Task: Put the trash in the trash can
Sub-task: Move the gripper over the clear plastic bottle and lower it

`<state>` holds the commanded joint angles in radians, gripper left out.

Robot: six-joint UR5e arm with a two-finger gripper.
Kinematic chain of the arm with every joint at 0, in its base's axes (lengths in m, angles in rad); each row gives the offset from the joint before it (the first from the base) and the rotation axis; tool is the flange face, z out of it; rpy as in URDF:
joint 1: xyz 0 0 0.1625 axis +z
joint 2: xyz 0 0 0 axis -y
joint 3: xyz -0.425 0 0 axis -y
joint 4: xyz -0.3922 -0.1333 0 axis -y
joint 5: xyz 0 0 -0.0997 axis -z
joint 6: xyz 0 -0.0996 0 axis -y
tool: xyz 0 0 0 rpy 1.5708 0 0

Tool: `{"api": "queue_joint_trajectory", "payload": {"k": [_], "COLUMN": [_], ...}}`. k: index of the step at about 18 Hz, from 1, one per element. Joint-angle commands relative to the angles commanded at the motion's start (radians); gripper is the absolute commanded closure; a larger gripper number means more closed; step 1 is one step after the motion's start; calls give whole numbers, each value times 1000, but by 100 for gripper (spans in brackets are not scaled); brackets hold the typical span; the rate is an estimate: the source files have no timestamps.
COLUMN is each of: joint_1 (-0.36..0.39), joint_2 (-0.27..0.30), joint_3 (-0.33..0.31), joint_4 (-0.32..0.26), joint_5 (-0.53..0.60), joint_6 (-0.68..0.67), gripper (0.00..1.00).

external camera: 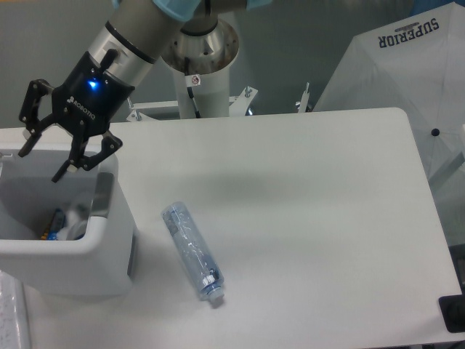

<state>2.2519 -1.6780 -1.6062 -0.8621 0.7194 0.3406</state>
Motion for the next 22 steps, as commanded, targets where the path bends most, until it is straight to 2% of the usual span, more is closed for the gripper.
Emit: {"api": "queue_joint_trajectory", "payload": {"k": [2,5,8,11,13,15,20,22], "joint_1": [3,31,60,93,120,127,126,123], "joint_2": [-23,-49,-72,-80,-94,-127,-241,-287], "joint_3": [28,45,57,54,61,65,94,101], "joint_4": [0,2,0,0,0,0,-3,-2], "joint_5": [2,23,127,262,293,322,530,578], "joint_6": [-40,-69,-93,-216,-259,-276,-354,-357], "gripper": [5,2,1,1,1,1,0,0]}}
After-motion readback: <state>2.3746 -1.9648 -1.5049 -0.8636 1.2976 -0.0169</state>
